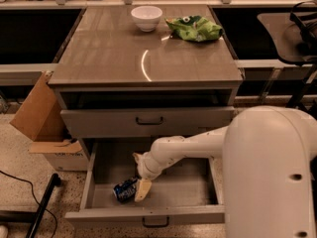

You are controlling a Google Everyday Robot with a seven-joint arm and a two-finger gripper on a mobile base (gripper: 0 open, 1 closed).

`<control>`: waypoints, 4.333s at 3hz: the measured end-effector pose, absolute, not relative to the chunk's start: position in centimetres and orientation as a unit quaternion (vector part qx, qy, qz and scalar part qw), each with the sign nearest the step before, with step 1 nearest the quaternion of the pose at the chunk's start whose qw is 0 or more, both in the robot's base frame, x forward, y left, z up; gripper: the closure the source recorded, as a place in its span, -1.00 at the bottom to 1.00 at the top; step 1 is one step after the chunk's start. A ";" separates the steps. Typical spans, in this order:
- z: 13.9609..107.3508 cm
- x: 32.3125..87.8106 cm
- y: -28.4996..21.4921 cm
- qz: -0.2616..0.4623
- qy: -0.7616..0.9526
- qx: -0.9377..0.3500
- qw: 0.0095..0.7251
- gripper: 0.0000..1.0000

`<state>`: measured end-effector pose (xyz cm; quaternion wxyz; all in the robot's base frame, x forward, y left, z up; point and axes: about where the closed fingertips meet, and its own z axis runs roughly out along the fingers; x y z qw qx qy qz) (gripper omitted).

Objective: Pick pepsi can from middle drawer and place on counter

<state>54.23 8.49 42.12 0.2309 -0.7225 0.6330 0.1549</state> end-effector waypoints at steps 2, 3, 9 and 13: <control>39.6 53.9 10.8 0.159 0.628 -0.731 0.216 -1.00; 38.5 53.7 11.7 0.167 0.625 -0.734 0.207 -1.00; 51.2 52.5 4.5 0.191 0.584 -0.725 0.312 1.00; 63.4 51.3 -3.5 0.163 0.524 -0.764 0.341 1.00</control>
Offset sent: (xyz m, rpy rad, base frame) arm -0.0042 0.0358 -0.0367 -0.0271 0.0323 0.0410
